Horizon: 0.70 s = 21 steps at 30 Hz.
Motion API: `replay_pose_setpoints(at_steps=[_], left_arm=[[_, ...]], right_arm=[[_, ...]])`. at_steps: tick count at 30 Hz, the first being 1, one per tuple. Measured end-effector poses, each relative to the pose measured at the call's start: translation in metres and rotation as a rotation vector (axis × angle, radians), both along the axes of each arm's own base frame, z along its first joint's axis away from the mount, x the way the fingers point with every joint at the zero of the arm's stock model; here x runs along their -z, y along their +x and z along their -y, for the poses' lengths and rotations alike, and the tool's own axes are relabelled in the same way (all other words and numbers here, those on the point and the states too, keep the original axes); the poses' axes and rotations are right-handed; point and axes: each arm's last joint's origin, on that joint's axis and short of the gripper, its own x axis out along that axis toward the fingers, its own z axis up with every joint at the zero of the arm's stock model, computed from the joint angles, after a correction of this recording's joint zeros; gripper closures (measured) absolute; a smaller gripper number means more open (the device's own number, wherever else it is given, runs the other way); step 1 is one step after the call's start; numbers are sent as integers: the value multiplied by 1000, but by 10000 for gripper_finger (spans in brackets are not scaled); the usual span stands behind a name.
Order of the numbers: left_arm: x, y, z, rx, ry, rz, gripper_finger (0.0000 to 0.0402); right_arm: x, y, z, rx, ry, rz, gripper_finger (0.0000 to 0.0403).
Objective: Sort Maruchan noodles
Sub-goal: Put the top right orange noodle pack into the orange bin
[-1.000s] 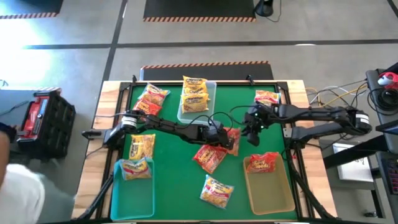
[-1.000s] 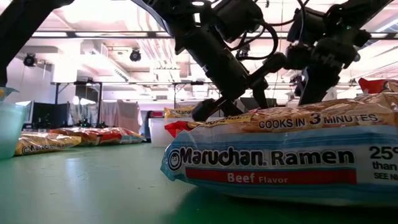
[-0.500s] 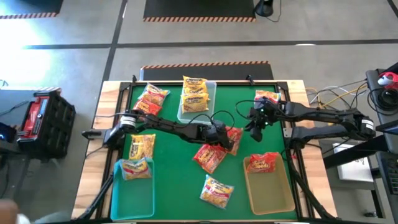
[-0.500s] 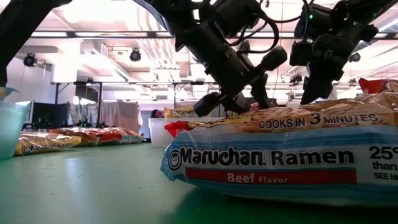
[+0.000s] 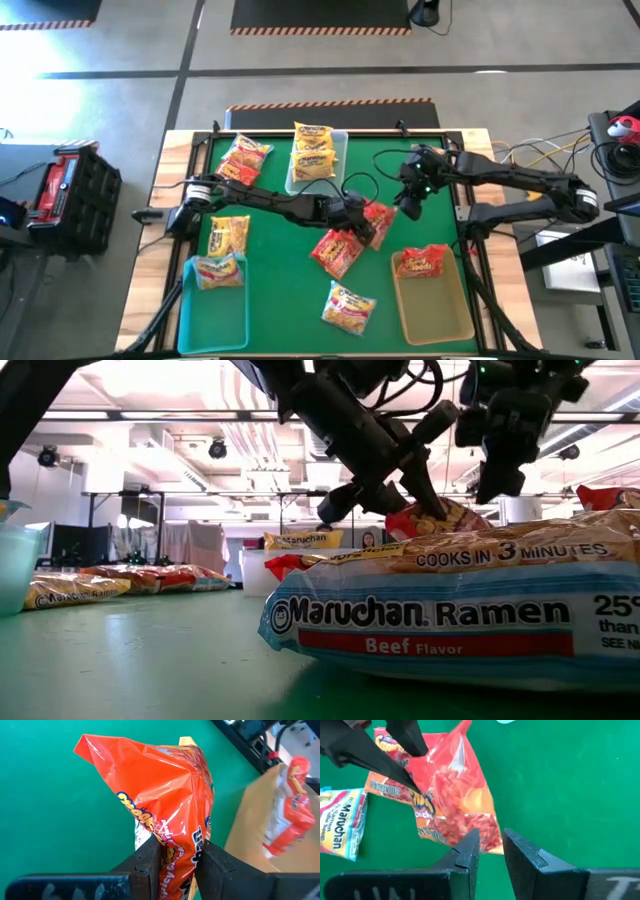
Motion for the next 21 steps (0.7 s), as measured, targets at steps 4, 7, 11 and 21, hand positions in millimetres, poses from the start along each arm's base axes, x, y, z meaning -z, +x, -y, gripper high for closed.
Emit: replay_pose_setpoints(at_steps=[4,7,11,21], left_arm=[[-4,1,4,28,-50,5,326],[-18,4,9,47,-56,4,326],[-42,5,17,78,-24,-57,326],[-75,13,45,204,79,-29,326]], right_arm=[[-16,1,0,-7,4,-43,338],[-27,0,0,-17,-3,-36,334],[-41,-4,-3,-63,7,-17,312],[-44,-14,-14,-206,207,83,263]])
